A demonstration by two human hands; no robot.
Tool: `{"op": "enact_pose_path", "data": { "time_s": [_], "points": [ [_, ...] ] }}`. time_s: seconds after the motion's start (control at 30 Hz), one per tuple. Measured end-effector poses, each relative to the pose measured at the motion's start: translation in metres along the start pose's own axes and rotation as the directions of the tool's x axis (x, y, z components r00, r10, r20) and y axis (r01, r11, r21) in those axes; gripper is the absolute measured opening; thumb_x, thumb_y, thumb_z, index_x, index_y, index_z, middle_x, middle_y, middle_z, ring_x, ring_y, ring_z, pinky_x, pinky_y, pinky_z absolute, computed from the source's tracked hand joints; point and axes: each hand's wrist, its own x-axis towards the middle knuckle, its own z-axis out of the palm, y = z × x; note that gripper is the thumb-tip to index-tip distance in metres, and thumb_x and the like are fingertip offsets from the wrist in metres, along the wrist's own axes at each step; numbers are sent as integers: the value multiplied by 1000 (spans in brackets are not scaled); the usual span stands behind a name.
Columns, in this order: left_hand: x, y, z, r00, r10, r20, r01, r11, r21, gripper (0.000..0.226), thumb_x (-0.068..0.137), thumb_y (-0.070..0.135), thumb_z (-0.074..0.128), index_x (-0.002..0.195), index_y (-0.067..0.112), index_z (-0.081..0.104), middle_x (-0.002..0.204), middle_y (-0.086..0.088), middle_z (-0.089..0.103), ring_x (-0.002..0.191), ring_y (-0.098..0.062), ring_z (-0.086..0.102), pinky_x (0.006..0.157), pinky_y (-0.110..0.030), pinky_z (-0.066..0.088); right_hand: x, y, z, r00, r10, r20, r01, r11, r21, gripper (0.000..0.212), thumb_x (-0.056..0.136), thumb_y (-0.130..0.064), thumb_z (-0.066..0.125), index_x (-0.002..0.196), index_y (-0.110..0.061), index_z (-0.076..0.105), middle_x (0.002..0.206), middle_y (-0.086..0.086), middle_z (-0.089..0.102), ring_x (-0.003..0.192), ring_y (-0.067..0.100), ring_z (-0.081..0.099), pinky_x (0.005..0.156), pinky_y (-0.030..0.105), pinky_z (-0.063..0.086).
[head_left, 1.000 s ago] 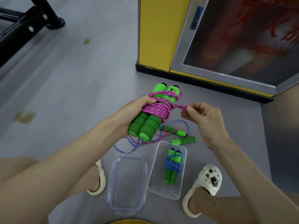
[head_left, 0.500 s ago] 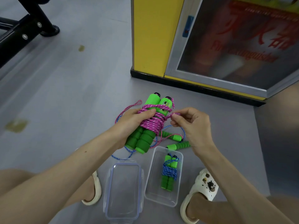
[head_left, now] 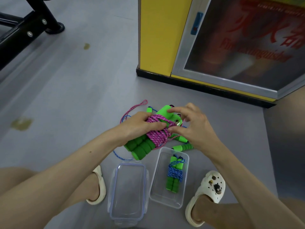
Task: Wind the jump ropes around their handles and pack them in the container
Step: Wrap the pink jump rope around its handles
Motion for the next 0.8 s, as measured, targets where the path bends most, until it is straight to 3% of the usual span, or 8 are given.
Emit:
{"op": "enact_pose_path", "data": {
  "time_s": [0.1,0.23,0.37,0.43,0.53,0.63,0.7,0.8],
  "points": [
    [0,-1,-1,1000,5,20,-5,999,-33,25,87,36,66,104,19,68,91,-2,75,80,-16,72,73,-27,57,0,-3,1,1000,24,-21,-23,1000,10,33,70,-21,80,101,-29,72,91,-14,37,99,14,39,85,24,29],
    [1,-3,-2,999,40,16,-40,999,25,32,85,47,60,102,22,66,89,0,75,78,-13,71,72,-26,57,2,-9,-2,989,146,-2,-145,985,-90,24,68,-27,81,90,-27,70,102,-2,33,101,10,29,82,19,19],
    [1,-3,-1,998,49,41,-52,997,65,36,83,50,60,103,21,66,90,0,74,81,-13,71,77,-30,57,0,-9,-2,976,183,117,-188,981,38,22,73,-20,79,81,-31,61,112,-1,32,116,16,31,99,30,30],
    [3,-4,0,996,84,26,-87,981,172,39,83,50,61,105,18,65,93,-2,73,86,-16,70,82,-35,57,-1,-7,1,965,217,148,-226,973,44,23,73,-18,79,79,-30,59,113,0,31,118,17,30,102,32,29],
    [4,-5,1,993,118,8,-113,933,341,52,80,60,62,104,14,64,94,-4,71,89,-18,68,85,-42,54,-3,0,8,962,248,116,-248,969,-15,23,70,-19,81,77,-23,59,107,0,32,109,14,30,96,26,29],
    [4,-7,2,992,122,-23,-104,916,388,52,80,60,61,102,13,64,92,-4,71,87,-17,67,85,-42,53,-6,2,15,967,255,30,-256,966,30,22,68,-16,82,74,-19,61,98,-1,36,101,12,34,79,11,28],
    [3,-6,5,995,94,-41,-80,961,263,41,86,50,62,101,13,66,91,-4,73,85,-18,69,83,-38,55,-5,2,17,975,214,-62,-210,975,70,17,70,-13,80,75,-14,64,89,-5,40,89,11,41,70,4,29],
    [-2,0,11,1000,-4,-31,1,994,-110,26,91,37,61,93,11,69,80,-4,73,69,-18,69,72,-33,58,-4,-1,17,986,24,-165,-33,998,-48,11,79,-12,73,81,-7,64,84,0,50,74,11,49,66,11,37]
  ]
}}
